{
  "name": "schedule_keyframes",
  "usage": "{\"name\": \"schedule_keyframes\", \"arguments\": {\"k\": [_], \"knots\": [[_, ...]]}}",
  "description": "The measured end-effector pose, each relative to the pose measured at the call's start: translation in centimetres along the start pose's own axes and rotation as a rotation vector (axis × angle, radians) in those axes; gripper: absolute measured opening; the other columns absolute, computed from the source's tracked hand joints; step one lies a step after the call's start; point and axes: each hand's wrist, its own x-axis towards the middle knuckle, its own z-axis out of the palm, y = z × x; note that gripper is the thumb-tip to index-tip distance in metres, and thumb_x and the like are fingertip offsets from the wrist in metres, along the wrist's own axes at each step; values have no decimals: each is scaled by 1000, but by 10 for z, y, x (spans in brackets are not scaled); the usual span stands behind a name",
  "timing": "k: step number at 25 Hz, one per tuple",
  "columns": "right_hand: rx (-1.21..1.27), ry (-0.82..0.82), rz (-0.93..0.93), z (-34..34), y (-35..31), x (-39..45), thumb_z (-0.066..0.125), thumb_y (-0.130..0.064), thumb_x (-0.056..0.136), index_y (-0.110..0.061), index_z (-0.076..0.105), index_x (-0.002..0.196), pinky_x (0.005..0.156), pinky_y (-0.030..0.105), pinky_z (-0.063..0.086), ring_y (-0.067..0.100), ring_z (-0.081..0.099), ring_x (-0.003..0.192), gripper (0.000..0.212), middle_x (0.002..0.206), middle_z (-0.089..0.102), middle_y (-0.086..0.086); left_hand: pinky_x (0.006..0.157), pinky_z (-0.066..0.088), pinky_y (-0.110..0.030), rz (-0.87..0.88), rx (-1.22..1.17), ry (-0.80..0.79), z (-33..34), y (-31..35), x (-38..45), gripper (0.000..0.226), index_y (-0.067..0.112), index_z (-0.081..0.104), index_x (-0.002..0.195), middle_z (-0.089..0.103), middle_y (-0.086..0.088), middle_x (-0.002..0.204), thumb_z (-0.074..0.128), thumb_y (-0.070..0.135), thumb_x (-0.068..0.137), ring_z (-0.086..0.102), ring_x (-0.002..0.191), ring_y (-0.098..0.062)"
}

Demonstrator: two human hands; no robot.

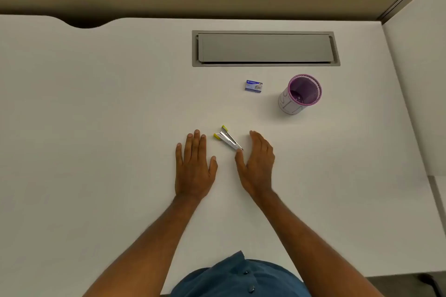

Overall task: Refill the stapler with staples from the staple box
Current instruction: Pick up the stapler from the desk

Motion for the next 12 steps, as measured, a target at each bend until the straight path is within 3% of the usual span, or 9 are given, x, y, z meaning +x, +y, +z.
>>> {"name": "schedule_keyframes", "arguments": {"k": [5, 9, 12], "knots": [[-27, -160, -7, 22, -25, 29, 67, -56, 87, -20, 42, 147, 98, 33, 41, 19, 47, 121, 74, 138, 53, 1, 124, 17, -53, -20, 12, -27, 0, 0, 2, 67, 9, 26, 157, 20, -12, 167, 34, 45, 102, 18, 155, -28], [-97, -118, -92, 34, -15, 33, 65, -52, 91, -20, 54, 136, 85, 37, 49, 20, 53, 106, 56, 123, 61, 2, 125, 17, -53, -19, 10, -30, 2, -2, 1, 67, 9, 25, 158, 20, -12, 167, 35, 45, 102, 18, 155, -28], [-92, -115, -125, 33, -13, 36, 65, -43, 95, -20, 59, 132, 81, 37, 47, 21, 54, 101, 44, 118, 63, 1, 125, 16, -53, -23, 5, -35, 1, -1, 1, 67, 9, 25, 158, 20, -12, 167, 34, 45, 102, 18, 155, -27]]}}
